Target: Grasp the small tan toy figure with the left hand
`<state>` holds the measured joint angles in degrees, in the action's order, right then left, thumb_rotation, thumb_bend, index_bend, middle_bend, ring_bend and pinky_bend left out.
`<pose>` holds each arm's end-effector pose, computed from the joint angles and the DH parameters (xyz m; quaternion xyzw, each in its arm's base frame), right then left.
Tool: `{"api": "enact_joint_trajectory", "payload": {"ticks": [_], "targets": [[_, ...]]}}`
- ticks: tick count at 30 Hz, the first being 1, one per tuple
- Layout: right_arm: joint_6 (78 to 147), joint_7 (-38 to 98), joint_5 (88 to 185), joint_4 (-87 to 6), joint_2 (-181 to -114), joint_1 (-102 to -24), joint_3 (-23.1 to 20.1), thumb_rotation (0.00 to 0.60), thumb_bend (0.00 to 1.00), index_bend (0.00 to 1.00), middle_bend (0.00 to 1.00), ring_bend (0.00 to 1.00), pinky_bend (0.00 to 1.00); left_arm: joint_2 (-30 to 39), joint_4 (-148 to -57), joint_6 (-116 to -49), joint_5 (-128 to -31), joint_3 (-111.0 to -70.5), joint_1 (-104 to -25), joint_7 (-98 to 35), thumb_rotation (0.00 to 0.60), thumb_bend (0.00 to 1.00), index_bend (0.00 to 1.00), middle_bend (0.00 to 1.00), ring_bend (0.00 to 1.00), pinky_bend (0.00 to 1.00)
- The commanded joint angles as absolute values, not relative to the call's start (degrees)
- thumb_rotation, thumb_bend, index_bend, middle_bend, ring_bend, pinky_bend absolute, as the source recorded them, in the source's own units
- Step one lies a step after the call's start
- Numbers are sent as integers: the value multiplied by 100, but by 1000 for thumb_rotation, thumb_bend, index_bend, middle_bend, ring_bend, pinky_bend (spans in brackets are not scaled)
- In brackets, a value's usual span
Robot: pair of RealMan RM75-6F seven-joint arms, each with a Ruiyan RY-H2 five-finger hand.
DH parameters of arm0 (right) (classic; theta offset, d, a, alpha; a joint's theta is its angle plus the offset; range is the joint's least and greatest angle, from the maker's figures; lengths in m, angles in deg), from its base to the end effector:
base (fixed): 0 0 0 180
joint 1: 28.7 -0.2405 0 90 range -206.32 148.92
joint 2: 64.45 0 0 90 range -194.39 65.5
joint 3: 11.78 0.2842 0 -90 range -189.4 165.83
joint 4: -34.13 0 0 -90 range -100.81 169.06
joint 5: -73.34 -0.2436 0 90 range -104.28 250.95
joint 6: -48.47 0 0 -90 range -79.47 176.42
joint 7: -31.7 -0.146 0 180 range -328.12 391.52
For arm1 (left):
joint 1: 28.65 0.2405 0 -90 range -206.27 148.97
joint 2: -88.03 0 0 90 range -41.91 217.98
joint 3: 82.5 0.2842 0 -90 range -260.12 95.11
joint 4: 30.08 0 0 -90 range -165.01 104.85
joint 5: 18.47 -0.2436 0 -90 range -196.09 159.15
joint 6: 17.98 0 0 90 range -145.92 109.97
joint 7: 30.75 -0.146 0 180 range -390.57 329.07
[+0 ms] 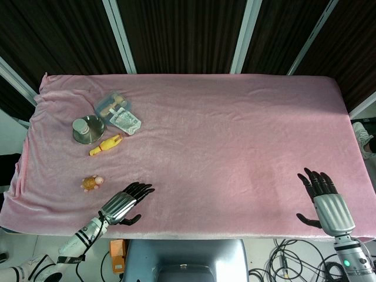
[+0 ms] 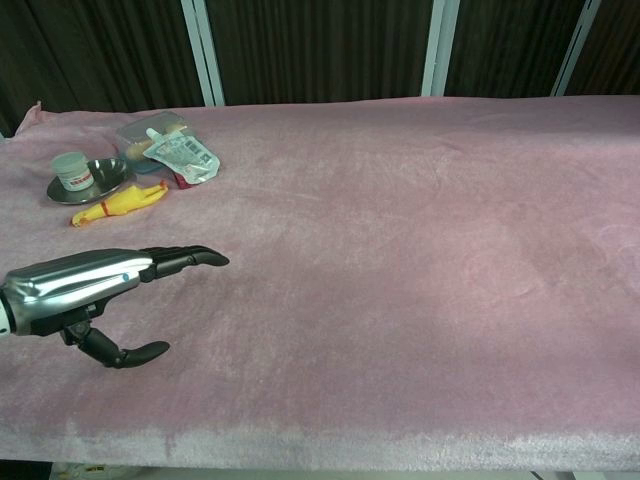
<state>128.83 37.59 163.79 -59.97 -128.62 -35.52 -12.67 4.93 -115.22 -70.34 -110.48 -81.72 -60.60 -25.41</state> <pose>-0.3358 -0.1809 0.1129 0.6670 -0.3758 0.3470 0.5417 -0.2350 0.2774 -0.0535 -0.7945 -0.4193 -0.3489 0.2668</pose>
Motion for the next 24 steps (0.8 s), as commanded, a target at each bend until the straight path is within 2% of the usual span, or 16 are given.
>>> {"api": "enact_joint_trajectory", "payload": {"ticks": [1, 5, 9, 14, 19, 24], "targets": [[12876, 3757, 16358, -6001, -12858, -3550, -1259, 600, 252, 0, 0, 0, 0, 453, -11449, -7062, -11012, -8162, -6081, -2528, 600, 400, 19, 8, 0, 8], [12851, 3774, 16322, -5998, -12858, -3551, -1252, 600, 252, 0, 0, 0, 0, 423, -11329, -7084, -10911, -8192, -6115, -2569, 600, 400, 34, 5, 0, 8], [12826, 3802, 16330, -5989, -12864, -3557, -1264, 600, 252, 0, 0, 0, 0, 428, -11082, -7531, -10829, -8317, -5979, -2841, 600, 401, 67, 6, 0, 9], [12831, 3811, 16334, -5986, -12864, -3549, -1268, 600, 252, 0, 0, 0, 0, 630, -10804, -7855, -10314, -8521, -5718, -3176, 600, 412, 233, 15, 0, 8], [12815, 3864, 16336, -6000, -12888, -3555, -1271, 600, 252, 0, 0, 0, 0, 723, -10410, -7714, -9837, -8615, -5611, -2998, 600, 412, 345, 22, 0, 8], [12819, 3888, 16333, -6007, -12897, -3554, -1265, 600, 252, 0, 0, 0, 0, 600, -9979, -7462, -9646, -8620, -5631, -2715, 600, 412, 369, 29, 0, 9]]}}
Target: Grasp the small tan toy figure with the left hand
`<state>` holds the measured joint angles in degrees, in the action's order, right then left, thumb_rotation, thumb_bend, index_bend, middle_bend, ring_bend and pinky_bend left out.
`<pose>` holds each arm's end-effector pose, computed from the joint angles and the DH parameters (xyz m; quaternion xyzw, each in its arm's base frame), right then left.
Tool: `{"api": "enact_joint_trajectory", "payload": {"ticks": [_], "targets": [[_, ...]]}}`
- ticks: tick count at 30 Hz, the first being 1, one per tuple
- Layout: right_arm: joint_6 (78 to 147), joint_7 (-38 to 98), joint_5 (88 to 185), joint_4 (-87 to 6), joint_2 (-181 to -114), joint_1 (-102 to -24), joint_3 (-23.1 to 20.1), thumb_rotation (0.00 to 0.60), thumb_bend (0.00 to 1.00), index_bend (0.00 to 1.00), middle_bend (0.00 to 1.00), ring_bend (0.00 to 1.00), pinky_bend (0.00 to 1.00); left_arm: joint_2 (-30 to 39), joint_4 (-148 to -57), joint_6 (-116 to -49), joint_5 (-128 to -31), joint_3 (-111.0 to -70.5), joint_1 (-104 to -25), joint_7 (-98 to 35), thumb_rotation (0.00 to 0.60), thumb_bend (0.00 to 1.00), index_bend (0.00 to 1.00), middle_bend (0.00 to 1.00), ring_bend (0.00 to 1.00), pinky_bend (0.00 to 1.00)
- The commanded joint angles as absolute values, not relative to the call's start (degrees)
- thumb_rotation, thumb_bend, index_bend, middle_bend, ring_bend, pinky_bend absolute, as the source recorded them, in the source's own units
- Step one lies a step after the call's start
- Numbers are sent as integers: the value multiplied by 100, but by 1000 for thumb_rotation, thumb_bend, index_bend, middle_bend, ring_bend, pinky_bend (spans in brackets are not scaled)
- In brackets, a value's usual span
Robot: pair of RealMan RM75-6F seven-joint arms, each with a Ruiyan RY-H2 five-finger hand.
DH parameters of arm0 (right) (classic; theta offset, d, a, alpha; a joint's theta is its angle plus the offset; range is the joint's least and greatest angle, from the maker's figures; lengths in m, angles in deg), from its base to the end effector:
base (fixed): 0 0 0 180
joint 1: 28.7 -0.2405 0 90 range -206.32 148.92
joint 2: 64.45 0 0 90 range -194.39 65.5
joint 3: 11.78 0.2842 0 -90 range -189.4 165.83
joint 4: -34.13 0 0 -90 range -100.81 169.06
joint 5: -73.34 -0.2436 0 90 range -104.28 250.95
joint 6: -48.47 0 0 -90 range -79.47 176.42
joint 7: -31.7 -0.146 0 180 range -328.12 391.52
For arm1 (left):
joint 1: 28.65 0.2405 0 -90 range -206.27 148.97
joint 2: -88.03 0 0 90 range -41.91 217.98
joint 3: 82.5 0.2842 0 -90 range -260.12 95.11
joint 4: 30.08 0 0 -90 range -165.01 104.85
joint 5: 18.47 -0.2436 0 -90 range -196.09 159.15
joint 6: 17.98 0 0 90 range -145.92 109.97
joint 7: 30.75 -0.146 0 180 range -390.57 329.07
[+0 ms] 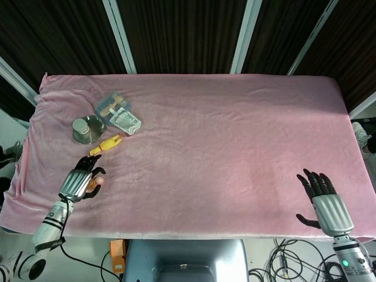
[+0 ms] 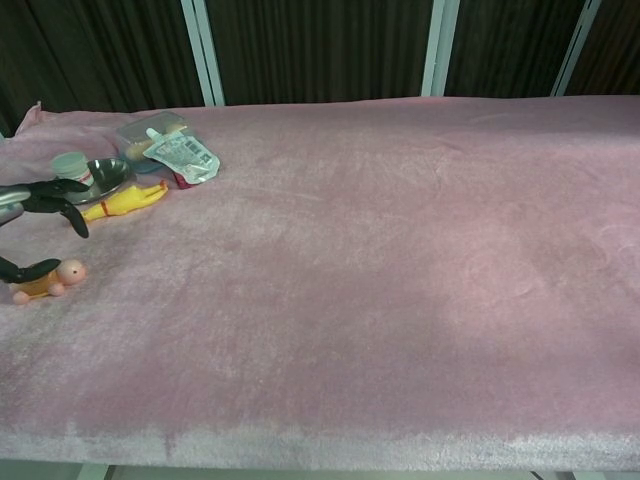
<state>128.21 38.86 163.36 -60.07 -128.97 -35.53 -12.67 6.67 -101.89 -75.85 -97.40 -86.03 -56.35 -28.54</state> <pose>-0.3362 -0.1807 0.1095 0.6702 -0.3752 0.3388 0.5434 -0.3300 0.3308 0.0152 -0.7082 -0.4163 -0.3221 0.4705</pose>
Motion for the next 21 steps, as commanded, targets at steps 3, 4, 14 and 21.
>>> {"api": "enact_joint_trajectory", "payload": {"ticks": [3, 4, 14, 21], "targets": [[12806, 3881, 16306, -6004, -12894, -3560, -1251, 600, 252, 0, 0, 0, 0, 512, -9766, -7411, -9619, -8601, -5632, -2652, 600, 412, 365, 29, 0, 9], [12805, 3876, 16300, -6002, -12894, -3561, -1246, 600, 252, 0, 0, 0, 0, 501, -9738, -7399, -9616, -8591, -5629, -2647, 600, 411, 364, 28, 0, 10], [12866, 3802, 16357, -6019, -12852, -3541, -1255, 600, 252, 0, 0, 0, 0, 440, -9506, -7221, -9385, -8541, -5571, -2891, 600, 408, 373, 29, 0, 12], [12887, 3749, 16385, -6012, -12834, -3541, -1252, 600, 252, 0, 0, 0, 0, 307, -9224, -7106, -9311, -8572, -5600, -2844, 600, 407, 441, 50, 0, 17]]}}
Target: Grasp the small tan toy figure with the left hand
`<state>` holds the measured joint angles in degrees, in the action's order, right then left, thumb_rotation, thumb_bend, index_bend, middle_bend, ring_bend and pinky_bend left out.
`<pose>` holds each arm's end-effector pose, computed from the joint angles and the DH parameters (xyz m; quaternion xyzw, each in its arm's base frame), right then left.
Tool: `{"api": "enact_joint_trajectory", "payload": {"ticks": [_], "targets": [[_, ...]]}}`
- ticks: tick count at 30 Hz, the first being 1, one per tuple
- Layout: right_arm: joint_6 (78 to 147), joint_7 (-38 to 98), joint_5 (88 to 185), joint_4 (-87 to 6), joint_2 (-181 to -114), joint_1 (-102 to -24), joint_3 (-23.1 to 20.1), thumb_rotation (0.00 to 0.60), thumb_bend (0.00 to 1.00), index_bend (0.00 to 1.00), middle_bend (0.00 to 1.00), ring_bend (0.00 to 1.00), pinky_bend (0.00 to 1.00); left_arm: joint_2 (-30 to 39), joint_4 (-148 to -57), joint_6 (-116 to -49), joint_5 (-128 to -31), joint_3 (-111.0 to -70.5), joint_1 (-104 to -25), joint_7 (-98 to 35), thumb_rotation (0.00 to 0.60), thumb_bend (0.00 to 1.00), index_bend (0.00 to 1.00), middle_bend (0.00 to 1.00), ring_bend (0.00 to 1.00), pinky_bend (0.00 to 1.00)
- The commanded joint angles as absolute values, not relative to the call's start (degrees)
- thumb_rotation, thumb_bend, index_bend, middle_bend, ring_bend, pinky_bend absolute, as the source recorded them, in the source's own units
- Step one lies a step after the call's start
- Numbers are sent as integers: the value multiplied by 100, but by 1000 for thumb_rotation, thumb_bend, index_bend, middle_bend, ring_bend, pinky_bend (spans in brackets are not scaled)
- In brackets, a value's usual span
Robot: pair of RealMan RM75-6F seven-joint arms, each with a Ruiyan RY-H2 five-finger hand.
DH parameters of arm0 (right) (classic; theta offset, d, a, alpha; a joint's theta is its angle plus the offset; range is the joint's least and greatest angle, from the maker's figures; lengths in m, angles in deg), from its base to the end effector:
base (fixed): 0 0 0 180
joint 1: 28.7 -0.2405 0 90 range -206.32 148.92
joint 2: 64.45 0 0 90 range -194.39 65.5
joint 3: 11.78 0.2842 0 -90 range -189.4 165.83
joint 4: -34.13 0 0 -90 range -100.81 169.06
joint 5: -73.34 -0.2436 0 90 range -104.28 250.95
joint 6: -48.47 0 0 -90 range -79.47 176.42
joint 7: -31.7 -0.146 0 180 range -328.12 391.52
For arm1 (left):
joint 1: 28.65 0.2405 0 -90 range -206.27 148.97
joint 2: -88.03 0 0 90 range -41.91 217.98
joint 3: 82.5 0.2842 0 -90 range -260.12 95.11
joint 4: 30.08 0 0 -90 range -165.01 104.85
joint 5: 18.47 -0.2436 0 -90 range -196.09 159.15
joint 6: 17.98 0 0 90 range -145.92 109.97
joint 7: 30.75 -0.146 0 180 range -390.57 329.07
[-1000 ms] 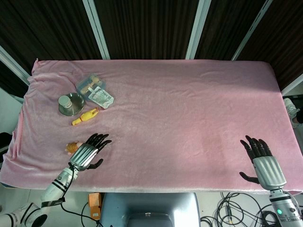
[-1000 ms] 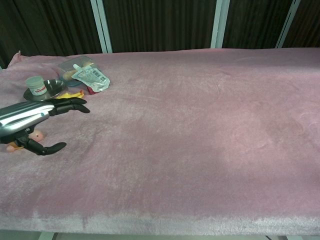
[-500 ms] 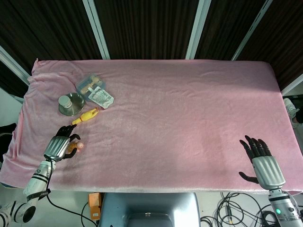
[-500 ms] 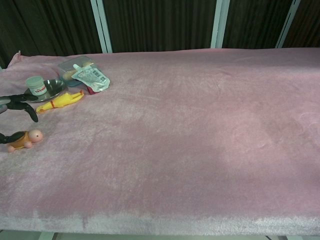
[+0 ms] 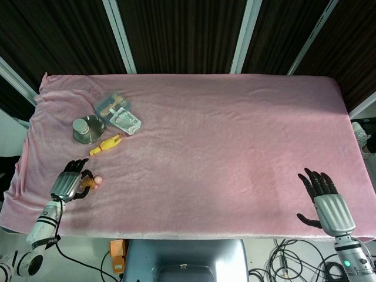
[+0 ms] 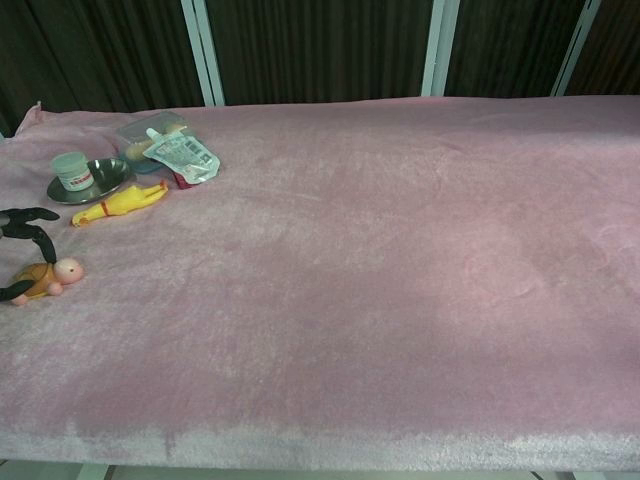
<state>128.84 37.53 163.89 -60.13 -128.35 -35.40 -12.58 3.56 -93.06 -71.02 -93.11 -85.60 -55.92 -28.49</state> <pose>-0.3357 -0.1806 0.1144 0.6668 -0.3754 0.3470 0.5422 -0.3741 0.3363 0.0116 -0.6949 -0.4388 -0.2625 0.5057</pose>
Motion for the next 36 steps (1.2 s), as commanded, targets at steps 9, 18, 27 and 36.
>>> {"api": "enact_joint_trajectory", "payload": {"ticks": [9, 18, 27, 36], "targets": [[12866, 3794, 16351, -6005, -12857, -3546, -1238, 600, 252, 0, 0, 0, 0, 124, -8944, -7265, -9536, -8570, -5631, -2607, 600, 475, 814, 162, 2, 48], [12870, 3779, 16350, -6012, -12842, -3543, -1236, 600, 252, 0, 0, 0, 0, -147, -8598, -7633, -9831, -8561, -5621, -2277, 600, 507, 918, 237, 29, 79], [12895, 3764, 16354, -6001, -12846, -3530, -1234, 600, 252, 0, 0, 0, 0, 37, -8864, -7459, -9808, -8465, -5592, -2350, 600, 410, 338, 93, 0, 69], [12867, 3811, 16352, -6007, -12853, -3539, -1238, 600, 252, 0, 0, 0, 0, 629, -9974, -8145, -10035, -8391, -5307, -2668, 600, 355, 0, 0, 0, 50]]}}
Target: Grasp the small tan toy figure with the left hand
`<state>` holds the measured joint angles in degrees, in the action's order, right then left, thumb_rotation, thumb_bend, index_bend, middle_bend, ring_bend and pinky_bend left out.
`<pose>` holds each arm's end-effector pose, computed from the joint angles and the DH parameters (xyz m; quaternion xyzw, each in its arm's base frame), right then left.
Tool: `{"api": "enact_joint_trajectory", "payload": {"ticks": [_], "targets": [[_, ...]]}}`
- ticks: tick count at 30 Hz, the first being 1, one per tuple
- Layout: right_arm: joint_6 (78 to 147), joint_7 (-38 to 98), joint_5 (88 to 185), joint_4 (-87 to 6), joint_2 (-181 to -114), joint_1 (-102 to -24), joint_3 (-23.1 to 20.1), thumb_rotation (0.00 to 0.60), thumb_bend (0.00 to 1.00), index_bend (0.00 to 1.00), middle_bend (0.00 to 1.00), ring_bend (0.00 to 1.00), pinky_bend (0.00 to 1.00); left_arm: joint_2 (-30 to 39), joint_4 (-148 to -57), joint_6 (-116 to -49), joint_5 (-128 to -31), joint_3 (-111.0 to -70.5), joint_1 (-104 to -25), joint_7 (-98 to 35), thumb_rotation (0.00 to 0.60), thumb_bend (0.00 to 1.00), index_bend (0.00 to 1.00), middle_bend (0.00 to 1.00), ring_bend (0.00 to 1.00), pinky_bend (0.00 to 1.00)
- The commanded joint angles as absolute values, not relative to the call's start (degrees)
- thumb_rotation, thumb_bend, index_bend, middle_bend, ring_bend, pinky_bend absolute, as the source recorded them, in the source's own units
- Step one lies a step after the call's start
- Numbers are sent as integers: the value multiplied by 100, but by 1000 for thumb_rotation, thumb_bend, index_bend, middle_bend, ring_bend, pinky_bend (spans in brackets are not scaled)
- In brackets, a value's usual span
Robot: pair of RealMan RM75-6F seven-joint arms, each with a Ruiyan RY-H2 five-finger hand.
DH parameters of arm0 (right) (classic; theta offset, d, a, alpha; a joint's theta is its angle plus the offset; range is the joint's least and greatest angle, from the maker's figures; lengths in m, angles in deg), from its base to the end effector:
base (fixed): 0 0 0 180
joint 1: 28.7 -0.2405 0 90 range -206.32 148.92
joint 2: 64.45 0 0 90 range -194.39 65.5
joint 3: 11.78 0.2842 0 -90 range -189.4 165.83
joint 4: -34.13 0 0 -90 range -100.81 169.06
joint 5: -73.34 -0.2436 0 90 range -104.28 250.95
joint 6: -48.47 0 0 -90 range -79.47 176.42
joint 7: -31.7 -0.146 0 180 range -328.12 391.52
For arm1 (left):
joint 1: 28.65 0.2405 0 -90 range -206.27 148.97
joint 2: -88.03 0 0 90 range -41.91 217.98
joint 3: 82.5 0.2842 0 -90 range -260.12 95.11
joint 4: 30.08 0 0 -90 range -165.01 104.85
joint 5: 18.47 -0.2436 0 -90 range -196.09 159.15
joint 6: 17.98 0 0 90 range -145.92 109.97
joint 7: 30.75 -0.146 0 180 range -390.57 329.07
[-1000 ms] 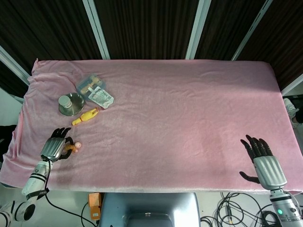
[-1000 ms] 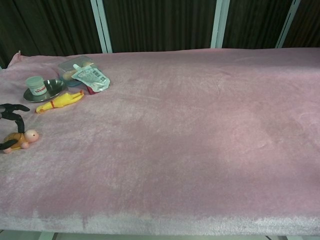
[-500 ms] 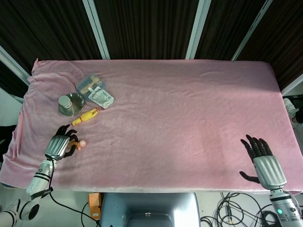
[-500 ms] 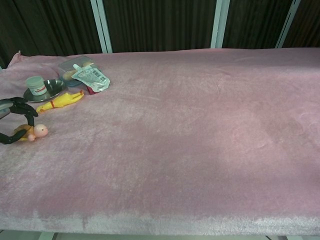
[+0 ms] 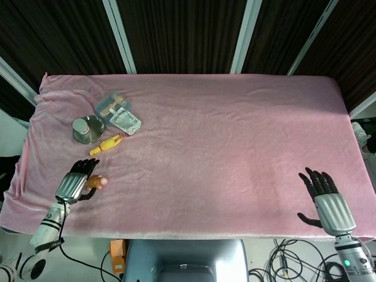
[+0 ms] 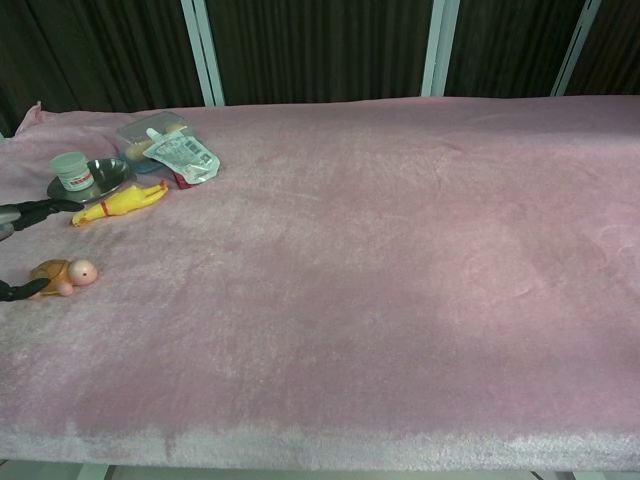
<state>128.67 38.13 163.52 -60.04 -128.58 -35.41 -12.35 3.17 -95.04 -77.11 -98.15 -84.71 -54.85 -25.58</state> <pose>-0.3362 -0.1817 0.1136 0.6665 -0.3739 0.3442 0.5454 -0.3555 0.3242 0.0069 -0.6994 -0.4214 -0.3142 0.4843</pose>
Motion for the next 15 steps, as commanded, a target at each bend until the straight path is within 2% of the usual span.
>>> {"api": "enact_joint_trajectory", "payload": {"ticks": [1, 7, 10, 13, 15], "targets": [[12875, 3806, 16354, -6008, -12850, -3536, -1238, 600, 252, 0, 0, 0, 0, 749, -10151, -8320, -10130, -8335, -5226, -2726, 599, 351, 0, 0, 0, 49], [12947, 3825, 16305, -6002, -12847, -3490, -1215, 600, 252, 0, 0, 0, 0, 1400, -11032, -10280, -11070, -7744, -4188, -3309, 600, 357, 0, 0, 0, 33], [12947, 3849, 16292, -5999, -12856, -3486, -1211, 600, 252, 0, 0, 0, 0, 1404, -11027, -10550, -11180, -7692, -4040, -3319, 600, 359, 0, 0, 0, 28], [12929, 3911, 16253, -6015, -12886, -3488, -1200, 600, 252, 0, 0, 0, 0, 1295, -10752, -11273, -11410, -7616, -3641, -3275, 600, 359, 0, 0, 0, 15], [12894, 3970, 16298, -6024, -12912, -3514, -1214, 600, 252, 0, 0, 0, 0, 1282, -10690, -11338, -11291, -7667, -3514, -3426, 600, 358, 0, 0, 0, 10]]}}
